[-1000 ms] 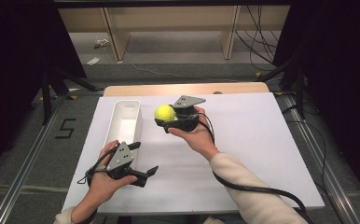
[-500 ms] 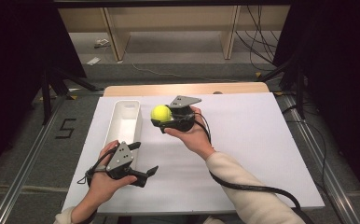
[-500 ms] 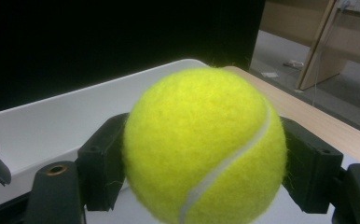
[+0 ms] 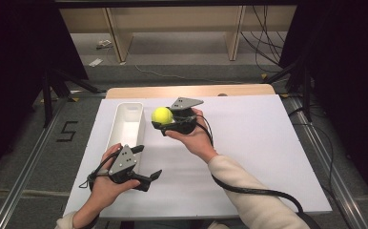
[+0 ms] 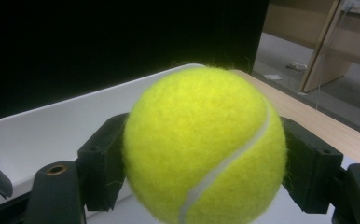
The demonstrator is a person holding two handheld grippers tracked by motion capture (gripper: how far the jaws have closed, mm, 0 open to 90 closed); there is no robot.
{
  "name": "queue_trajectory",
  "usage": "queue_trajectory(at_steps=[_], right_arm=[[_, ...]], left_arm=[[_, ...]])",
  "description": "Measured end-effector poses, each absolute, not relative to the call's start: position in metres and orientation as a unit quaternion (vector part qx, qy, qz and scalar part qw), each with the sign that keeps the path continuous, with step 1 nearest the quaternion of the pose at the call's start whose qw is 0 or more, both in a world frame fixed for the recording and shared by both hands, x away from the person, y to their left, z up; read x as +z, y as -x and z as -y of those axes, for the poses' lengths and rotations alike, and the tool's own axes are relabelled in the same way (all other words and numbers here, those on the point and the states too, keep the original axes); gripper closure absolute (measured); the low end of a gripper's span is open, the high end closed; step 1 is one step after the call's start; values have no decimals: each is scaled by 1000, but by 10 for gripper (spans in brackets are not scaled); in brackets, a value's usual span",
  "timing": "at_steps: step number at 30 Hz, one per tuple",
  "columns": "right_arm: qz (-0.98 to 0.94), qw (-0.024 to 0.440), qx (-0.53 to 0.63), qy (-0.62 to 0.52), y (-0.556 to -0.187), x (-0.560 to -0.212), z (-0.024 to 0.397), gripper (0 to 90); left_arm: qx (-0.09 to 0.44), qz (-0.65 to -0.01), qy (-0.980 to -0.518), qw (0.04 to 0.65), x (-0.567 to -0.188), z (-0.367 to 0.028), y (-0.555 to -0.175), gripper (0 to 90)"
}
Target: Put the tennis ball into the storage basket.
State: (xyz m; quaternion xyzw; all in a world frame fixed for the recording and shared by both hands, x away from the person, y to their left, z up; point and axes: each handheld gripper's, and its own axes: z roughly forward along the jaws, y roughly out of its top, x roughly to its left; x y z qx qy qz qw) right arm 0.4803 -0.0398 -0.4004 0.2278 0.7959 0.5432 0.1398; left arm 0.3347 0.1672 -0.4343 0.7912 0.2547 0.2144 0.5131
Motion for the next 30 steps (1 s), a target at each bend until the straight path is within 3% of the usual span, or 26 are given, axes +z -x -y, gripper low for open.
queue_trajectory(at_steps=[30], right_arm=[[-795,133,549,-223,-481,-398,25,262]], left_arm=[[213,-255,-791,514,-434,-167,-334,6]])
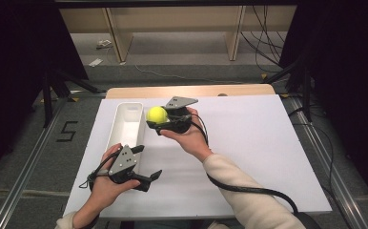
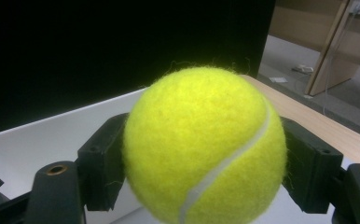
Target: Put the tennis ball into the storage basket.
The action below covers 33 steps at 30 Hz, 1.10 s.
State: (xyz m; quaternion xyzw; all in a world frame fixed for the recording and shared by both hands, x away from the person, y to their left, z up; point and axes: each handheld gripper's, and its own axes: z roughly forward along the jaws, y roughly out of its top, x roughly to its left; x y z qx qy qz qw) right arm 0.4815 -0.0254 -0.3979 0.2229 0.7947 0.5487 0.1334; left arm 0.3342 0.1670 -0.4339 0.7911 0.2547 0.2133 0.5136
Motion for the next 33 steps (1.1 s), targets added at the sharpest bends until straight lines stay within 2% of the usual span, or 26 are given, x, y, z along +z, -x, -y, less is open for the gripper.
queue_trajectory(at_steps=[33], right_arm=[[-796,125,549,-221,-484,-395,14,262]], left_arm=[[213,-255,-791,514,-434,-166,-333,6]])
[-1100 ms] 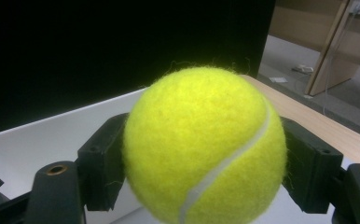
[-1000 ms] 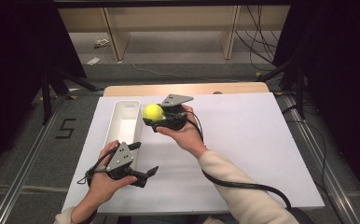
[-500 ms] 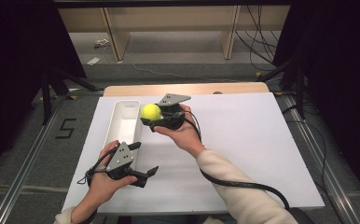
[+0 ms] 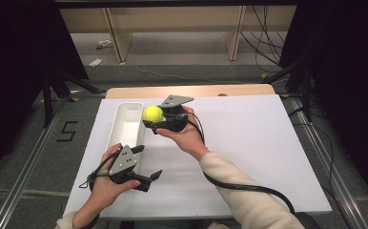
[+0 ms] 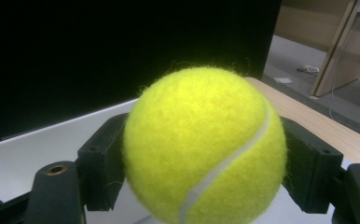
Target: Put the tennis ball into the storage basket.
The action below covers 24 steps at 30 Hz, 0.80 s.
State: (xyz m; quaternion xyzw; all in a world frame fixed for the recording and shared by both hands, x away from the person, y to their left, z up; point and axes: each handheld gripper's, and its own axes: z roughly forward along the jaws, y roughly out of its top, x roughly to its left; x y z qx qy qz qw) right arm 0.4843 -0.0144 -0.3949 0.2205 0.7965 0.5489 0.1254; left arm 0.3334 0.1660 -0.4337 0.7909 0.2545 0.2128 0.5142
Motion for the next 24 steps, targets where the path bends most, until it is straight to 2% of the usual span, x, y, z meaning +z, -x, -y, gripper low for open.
queue_trajectory(at_steps=[24], right_arm=[[-796,122,552,-215,-486,-394,3,262]], left_arm=[[211,-255,-790,516,-433,-166,-333,8]])
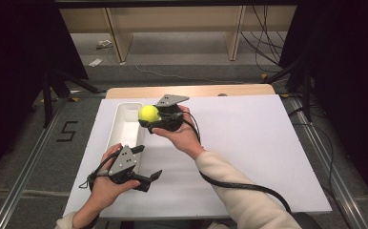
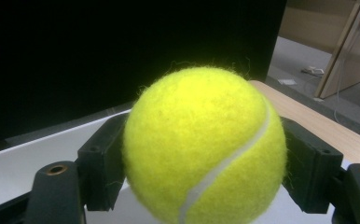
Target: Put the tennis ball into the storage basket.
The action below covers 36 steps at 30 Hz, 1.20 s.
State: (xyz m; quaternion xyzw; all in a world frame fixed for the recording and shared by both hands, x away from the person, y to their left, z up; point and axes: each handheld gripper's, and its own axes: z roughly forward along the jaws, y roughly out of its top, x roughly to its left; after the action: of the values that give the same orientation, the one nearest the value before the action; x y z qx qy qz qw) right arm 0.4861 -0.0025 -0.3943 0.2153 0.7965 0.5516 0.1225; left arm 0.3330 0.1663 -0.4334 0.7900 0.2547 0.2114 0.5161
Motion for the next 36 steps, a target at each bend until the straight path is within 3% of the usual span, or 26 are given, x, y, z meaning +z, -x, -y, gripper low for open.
queue_trajectory(at_steps=[36], right_arm=[[-799,117,551,-213,-490,-391,-8,262]], left_arm=[[213,-254,-790,515,-433,-166,-333,8]])
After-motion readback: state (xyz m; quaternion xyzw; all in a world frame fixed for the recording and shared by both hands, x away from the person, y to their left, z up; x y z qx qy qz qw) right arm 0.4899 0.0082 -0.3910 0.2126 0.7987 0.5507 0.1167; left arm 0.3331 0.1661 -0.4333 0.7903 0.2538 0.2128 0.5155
